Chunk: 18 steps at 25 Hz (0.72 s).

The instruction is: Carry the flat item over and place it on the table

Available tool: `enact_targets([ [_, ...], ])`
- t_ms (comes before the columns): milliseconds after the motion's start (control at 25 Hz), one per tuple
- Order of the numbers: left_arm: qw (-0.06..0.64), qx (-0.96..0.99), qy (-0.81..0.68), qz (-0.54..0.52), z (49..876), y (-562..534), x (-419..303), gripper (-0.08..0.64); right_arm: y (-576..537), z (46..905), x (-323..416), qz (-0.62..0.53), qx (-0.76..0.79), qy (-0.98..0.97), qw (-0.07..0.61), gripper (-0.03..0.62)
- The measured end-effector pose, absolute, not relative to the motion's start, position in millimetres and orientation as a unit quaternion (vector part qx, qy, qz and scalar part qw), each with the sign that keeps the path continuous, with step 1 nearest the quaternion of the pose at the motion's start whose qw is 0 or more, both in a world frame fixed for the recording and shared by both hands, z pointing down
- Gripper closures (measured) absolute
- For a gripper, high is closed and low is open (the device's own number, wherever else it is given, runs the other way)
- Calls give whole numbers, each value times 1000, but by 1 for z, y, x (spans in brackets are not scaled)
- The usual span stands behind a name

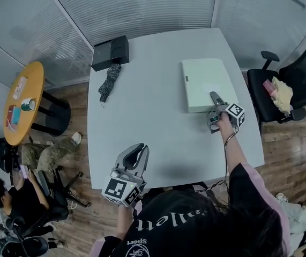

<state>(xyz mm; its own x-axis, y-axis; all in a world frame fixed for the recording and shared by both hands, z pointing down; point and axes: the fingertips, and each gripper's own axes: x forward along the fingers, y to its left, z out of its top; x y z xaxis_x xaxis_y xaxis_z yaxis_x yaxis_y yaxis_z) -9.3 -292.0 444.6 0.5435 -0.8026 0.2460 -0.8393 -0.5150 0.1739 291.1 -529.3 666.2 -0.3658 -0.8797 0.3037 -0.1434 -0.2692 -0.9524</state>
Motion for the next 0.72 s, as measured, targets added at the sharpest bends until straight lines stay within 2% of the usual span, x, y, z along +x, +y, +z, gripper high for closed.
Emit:
enact_targets([
  [440, 140, 859, -487, 75, 447, -288, -16, 499, -498, 704, 289, -684, -529, 458, 207, 215],
  [720, 146, 865, -473, 78, 451, -286, -10, 499, -466, 721, 289, -716, -528, 418, 183, 198],
])
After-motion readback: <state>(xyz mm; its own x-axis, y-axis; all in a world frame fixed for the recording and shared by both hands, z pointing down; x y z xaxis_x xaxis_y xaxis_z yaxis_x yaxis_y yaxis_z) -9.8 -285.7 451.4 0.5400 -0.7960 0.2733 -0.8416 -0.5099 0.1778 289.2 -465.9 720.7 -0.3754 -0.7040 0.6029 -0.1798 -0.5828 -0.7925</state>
